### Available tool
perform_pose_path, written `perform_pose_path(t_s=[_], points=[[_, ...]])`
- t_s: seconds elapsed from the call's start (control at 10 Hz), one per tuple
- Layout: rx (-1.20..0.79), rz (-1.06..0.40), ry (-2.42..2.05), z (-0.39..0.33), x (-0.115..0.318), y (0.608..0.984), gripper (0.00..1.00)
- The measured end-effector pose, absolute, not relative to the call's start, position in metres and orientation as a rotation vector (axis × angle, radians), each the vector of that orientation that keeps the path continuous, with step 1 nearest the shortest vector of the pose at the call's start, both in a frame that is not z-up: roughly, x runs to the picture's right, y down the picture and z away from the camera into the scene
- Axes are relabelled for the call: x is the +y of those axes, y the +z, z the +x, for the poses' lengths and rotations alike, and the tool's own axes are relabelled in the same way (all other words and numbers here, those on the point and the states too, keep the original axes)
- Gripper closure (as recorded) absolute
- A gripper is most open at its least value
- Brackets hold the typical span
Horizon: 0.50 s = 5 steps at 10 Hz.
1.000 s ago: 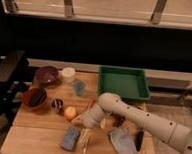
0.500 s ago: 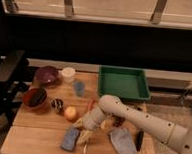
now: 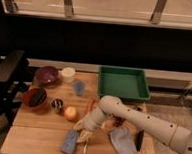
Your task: Place sponge in plastic cup
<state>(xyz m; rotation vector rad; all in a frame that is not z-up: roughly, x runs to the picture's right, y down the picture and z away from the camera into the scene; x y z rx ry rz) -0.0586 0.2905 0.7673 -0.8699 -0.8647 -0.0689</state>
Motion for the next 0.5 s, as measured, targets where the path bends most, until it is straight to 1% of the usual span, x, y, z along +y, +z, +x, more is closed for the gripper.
perform_pose_path(t_s=[0.2,0.5], points=[[-0.869,-0.850,-0.082,-0.058,0.279,0.755,1.00],[-0.879,-0.808,-0.105,-0.053,0.242,0.730,1.00]])
